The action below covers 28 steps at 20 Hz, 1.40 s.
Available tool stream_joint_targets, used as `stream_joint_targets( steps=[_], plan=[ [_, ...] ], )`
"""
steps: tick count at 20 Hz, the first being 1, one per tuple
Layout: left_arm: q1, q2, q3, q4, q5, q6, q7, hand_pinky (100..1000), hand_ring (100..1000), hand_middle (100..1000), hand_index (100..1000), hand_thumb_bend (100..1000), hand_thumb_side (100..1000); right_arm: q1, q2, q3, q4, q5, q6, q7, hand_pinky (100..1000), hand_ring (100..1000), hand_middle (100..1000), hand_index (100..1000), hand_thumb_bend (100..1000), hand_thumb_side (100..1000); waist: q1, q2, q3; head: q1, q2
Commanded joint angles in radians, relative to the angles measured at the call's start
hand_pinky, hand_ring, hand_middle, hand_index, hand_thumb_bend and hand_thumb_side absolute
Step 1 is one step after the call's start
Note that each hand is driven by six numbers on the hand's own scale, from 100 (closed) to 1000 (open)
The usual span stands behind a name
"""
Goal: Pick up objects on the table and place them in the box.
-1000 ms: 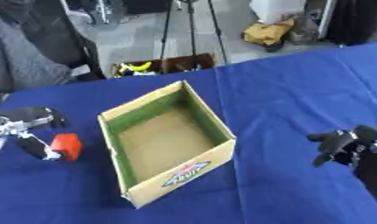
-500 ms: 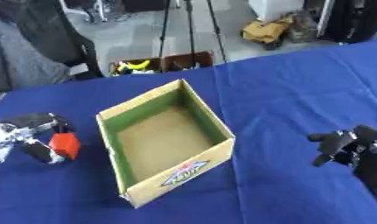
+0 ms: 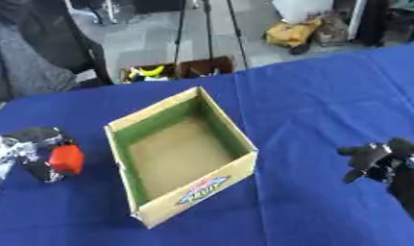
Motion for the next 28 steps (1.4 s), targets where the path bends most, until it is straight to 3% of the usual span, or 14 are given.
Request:
stream_joint_targets(
  steps=[1,7,15,20,28],
  plan=[
    [-0.014,0.038,0.015,-0.018,0.005,0.017,-0.004,621,489,473,623,100,126,-0.007,-0.015,-0.003,-0.023,0.005,-0.003,0.002,569,840,546,547,100,876,-0.008,-0.016,0.001,-0.001,-0.007],
    [-0.03,0.052,0.037,-0.111,0.074,0.036,0.021,607,463,437,585,100,182,-0.002,-0.015,-0.005,-0.023,0.0,-0.005,-0.001,569,840,546,547,100,874,-0.012,-0.024,0.005,-0.006,-0.006],
    [-0.091,0.039,-0.004,-0.308,0.141,0.031,-0.005,605,460,429,577,100,206,0.001,-0.017,-0.002,-0.021,-0.013,-0.004,0.0,569,840,547,547,100,869,-0.018,-0.042,0.001,-0.004,-0.003],
    [-0.142,-0.042,-0.043,-0.327,0.137,0.026,-0.028,602,461,431,578,100,212,-0.002,-0.017,0.004,-0.02,-0.021,-0.001,0.007,569,841,547,547,100,871,-0.02,-0.048,-0.017,0.007,-0.003],
    [-0.182,-0.216,-0.066,-0.222,0.025,0.023,-0.01,596,464,436,582,100,248,-0.021,-0.018,0.017,-0.023,-0.029,0.003,0.021,569,842,547,548,100,873,-0.017,-0.037,-0.051,0.022,-0.007]
  ],
)
